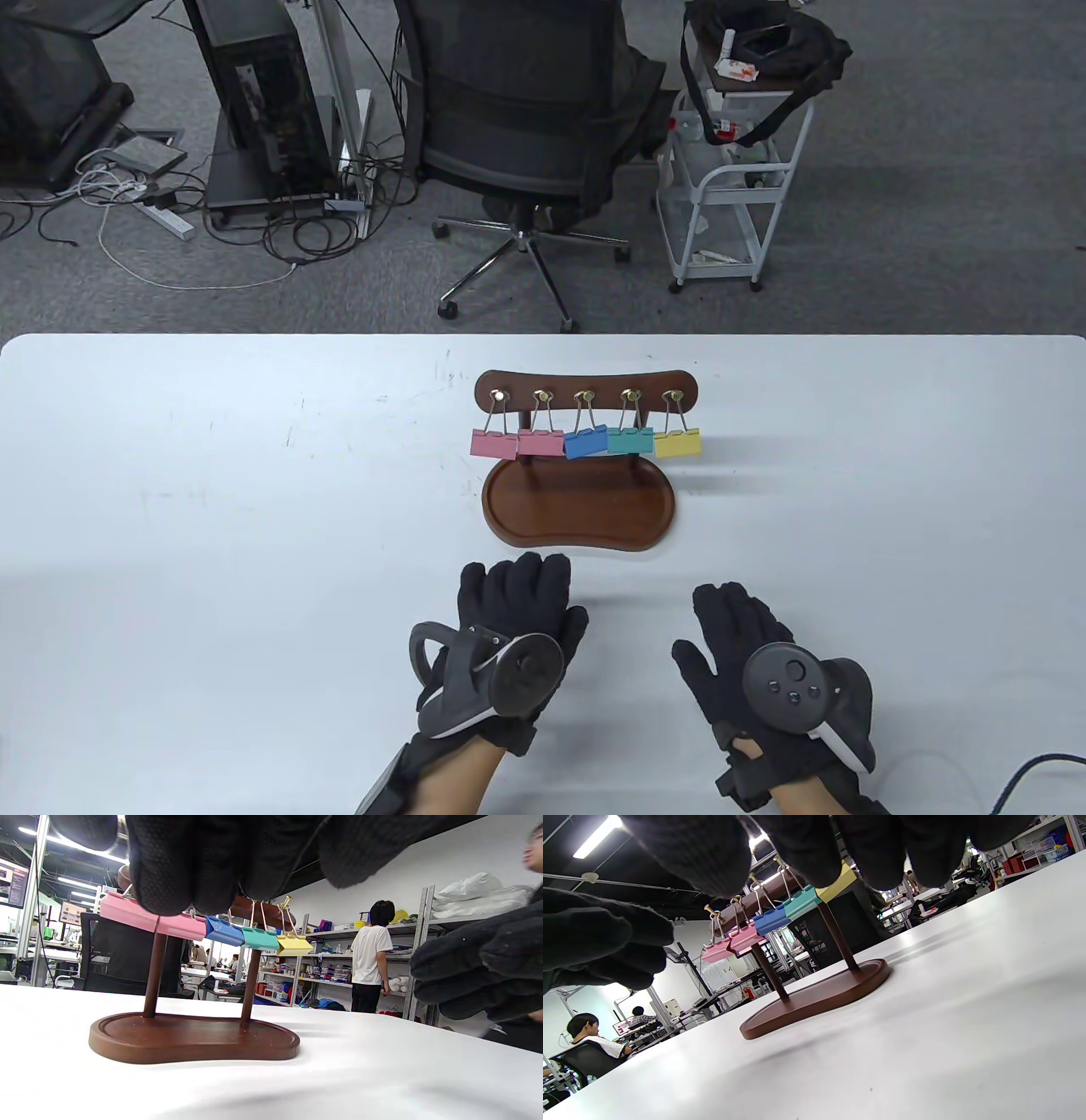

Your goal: Hook binder clip onto key rack

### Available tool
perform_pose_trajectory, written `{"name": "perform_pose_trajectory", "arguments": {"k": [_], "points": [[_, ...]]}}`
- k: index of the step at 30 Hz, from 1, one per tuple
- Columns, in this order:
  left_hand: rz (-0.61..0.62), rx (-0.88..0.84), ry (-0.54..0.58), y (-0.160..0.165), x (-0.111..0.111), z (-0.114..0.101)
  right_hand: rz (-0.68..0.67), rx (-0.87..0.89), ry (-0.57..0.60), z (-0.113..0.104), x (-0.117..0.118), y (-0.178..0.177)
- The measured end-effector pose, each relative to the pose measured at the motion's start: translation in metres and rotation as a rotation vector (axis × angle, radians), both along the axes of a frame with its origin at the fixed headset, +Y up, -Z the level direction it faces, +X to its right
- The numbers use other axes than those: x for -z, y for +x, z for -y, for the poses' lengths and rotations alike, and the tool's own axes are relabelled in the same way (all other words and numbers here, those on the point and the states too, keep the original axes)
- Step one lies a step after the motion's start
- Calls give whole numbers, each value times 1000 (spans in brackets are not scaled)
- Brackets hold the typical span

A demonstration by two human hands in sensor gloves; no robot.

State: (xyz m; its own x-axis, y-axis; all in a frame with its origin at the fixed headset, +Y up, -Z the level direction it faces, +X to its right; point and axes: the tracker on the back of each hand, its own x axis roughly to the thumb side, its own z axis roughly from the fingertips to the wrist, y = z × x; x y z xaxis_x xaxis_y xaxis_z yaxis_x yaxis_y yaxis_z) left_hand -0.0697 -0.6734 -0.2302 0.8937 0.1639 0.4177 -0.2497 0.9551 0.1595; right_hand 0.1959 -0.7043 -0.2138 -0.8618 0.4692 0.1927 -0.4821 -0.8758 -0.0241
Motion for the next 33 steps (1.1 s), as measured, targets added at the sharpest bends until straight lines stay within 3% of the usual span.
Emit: {"name": "perform_pose_trajectory", "arguments": {"k": [10,33], "points": [[8,8,-10,4,-11,4,25,2,14,-2,-2,4],[12,-9,-57,1,-10,6,-17,23,9,-2,-7,-5]]}}
